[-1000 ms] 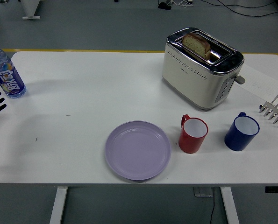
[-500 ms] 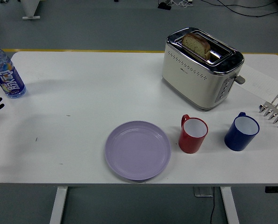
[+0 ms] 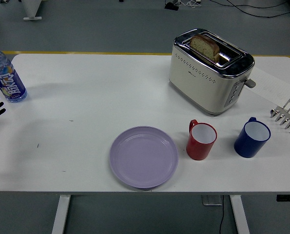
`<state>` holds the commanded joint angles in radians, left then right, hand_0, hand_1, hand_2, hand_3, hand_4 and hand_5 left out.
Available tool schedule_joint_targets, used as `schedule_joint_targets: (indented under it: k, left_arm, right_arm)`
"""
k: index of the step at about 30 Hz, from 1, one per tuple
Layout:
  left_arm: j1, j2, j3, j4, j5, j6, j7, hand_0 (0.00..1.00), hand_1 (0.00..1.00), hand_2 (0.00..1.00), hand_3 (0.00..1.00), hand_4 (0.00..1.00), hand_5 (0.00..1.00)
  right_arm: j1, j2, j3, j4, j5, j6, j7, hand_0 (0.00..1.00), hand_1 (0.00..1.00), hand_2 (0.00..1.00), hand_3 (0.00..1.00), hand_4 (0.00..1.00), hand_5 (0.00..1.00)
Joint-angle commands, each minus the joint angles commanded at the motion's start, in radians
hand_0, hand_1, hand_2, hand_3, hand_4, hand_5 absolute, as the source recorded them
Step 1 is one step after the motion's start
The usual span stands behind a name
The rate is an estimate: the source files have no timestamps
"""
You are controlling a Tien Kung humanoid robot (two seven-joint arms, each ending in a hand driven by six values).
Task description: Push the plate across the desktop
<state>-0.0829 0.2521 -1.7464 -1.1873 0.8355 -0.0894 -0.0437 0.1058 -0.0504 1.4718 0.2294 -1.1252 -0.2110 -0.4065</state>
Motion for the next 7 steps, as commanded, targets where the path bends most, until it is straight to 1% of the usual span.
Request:
schedule_joint_targets:
  k: [7]
  left_arm:
    - [0.003,0.001,0.006,0.000,-0.001,-0.003,0.003,0.753,0.778,0.776,0.709,0.568,0.998]
  right_arm:
    - [-0.006,0.001,0.003,0.002,-0.003,-0.002,-0.004,0.640,0.602,0.655,0.767,0.492,0.554]
